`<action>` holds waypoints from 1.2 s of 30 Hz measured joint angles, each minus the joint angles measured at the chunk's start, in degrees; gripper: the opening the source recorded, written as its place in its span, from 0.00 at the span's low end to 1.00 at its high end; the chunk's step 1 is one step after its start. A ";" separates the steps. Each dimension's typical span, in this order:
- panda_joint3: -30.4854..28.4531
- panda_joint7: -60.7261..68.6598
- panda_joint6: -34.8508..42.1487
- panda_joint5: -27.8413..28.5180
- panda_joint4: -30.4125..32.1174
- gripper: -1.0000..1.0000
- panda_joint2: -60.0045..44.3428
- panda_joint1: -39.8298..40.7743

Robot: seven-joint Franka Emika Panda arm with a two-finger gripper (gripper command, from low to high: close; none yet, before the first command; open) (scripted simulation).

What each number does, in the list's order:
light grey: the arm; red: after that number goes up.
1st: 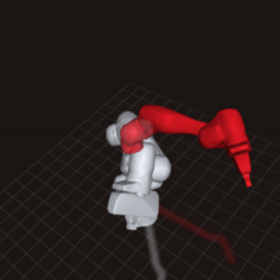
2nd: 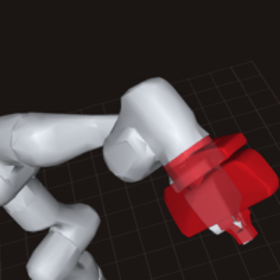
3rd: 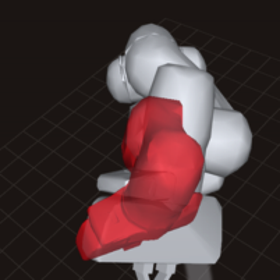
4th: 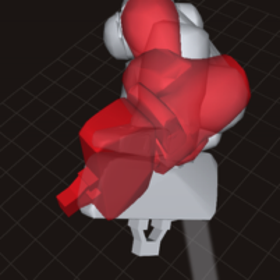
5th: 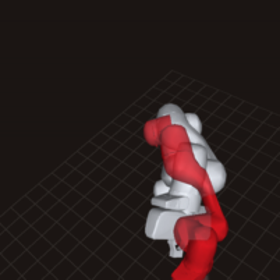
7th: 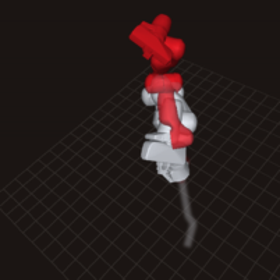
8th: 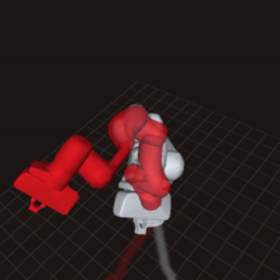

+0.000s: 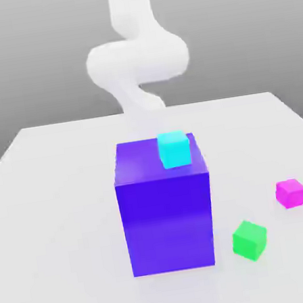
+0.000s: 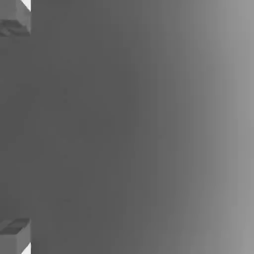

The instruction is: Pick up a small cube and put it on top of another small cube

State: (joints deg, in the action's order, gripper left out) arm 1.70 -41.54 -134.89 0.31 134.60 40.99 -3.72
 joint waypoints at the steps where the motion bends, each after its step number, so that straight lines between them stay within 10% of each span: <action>1: 0.81 2.06 -1.49 0.16 1.30 0.50 -2.38 -1.78; 20: 17.44 36.32 -26.70 3.64 23.59 0.50 -42.33 -29.94; 27: 6.96 28.91 -37.53 16.54 22.22 0.50 -57.00 -39.24; 28: 5.22 28.05 -38.72 17.66 21.89 0.00 -58.52 -40.72; 36: 6.52 28.61 -37.75 16.94 22.17 0.00 -57.32 -39.62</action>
State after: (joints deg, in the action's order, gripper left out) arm 8.22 -12.93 -172.64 17.25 156.77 -16.33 -43.34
